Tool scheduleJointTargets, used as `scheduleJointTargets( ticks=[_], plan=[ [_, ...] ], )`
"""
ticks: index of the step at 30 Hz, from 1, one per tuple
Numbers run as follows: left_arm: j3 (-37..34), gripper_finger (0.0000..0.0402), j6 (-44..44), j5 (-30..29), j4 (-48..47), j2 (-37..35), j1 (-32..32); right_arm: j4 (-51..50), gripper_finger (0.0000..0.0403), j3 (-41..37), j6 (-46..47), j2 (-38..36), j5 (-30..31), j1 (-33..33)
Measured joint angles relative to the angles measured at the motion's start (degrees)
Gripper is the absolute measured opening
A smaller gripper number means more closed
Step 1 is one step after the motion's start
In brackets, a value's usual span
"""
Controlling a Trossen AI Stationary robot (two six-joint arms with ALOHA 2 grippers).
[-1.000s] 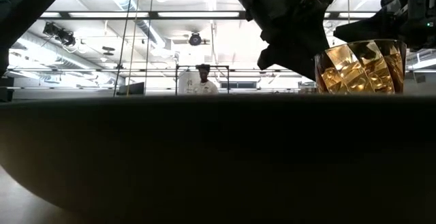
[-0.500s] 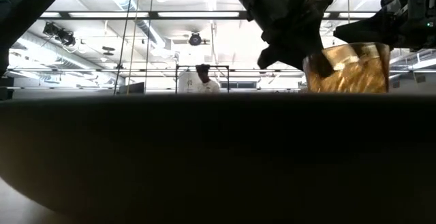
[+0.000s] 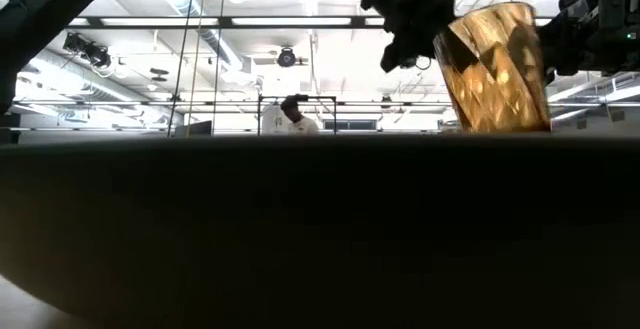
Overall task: Pick and place plate/cup/fork/spoon on tray
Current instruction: Put the yellow glass on the black food tray
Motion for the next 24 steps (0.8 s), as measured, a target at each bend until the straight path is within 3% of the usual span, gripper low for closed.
scheduleJointTargets(
  ticks=[8, 13, 16, 24],
  plan=[
    [-0.77, 0.0013, 0.47, -0.39, -0.17, 0.72, 12.25, 0.00, 0.0068, 0.00, 0.00, 0.00, 0.00, -0.01],
    [-0.83, 0.0013, -0.15, 0.63, 9.71, 2.90, 18.29, 0.01, 0.0068, 0.00, -0.01, 0.00, -0.02, 0.01],
    [-0.45, 0.0013, -1.69, 3.38, 16.00, 4.89, 20.56, 0.11, 0.0068, 0.00, -0.02, -0.02, 0.00, -0.01],
    [3.79, 0.0013, -2.45, 4.30, 17.84, 9.53, 23.45, 1.96, 0.0068, 0.00, 0.00, 0.82, -0.17, 0.00]
  ],
)
